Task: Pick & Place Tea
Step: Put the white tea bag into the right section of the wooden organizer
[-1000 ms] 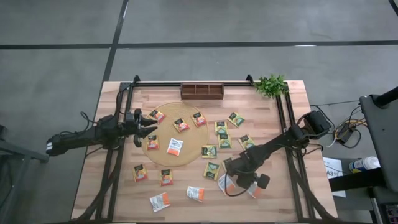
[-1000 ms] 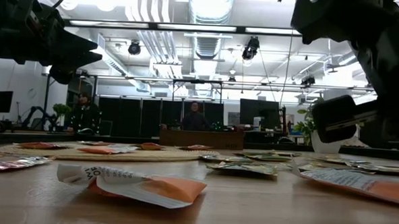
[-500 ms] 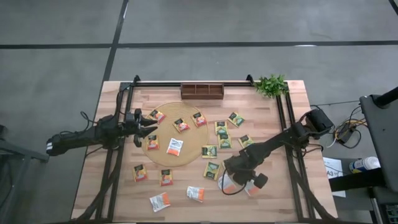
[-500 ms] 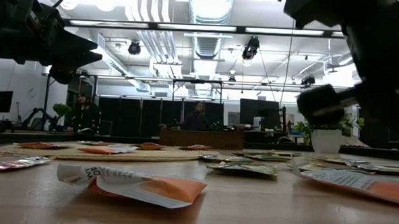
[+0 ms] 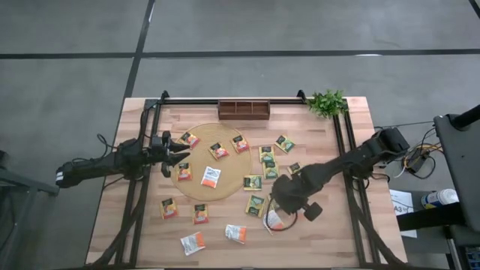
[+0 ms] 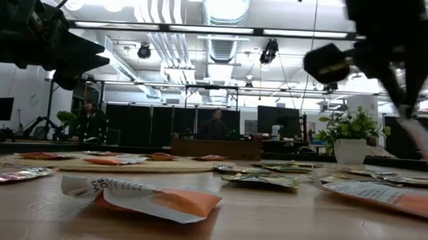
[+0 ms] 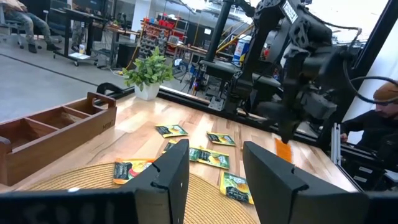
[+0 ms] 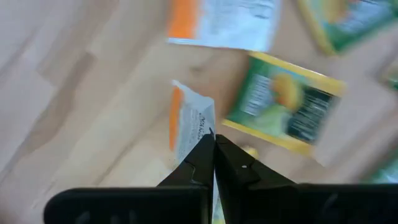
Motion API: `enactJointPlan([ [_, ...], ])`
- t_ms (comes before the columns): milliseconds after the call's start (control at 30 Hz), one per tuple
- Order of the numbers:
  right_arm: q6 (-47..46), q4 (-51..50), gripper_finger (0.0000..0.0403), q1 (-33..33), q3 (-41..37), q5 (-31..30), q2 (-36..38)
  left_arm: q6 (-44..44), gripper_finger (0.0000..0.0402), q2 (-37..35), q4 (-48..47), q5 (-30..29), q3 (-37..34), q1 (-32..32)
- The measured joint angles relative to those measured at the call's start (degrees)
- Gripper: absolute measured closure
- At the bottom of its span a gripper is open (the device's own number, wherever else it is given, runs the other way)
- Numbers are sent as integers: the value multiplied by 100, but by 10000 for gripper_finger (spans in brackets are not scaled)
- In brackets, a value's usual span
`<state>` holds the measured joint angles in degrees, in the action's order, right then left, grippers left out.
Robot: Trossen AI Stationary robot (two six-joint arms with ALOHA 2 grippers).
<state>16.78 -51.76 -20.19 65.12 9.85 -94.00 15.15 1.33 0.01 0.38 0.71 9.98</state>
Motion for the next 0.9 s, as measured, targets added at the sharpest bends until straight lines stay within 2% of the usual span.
enactJointPlan([
  [333, -274, -851, 395, 878, 1036, -842, 13, 0, 257, 0, 11, 0, 0, 0],
  [533, -259, -838, 395, 1680, 1566, -898, 13, 1, 257, 1, 17, 0, 0, 0],
  [633, -139, -855, 395, 2034, 1771, -1117, 13, 0, 257, 1, 20, 0, 0, 0],
  [900, -163, -1046, 395, 2789, 2251, -1312, 13, 1, 257, -1, 31, 0, 0, 0],
])
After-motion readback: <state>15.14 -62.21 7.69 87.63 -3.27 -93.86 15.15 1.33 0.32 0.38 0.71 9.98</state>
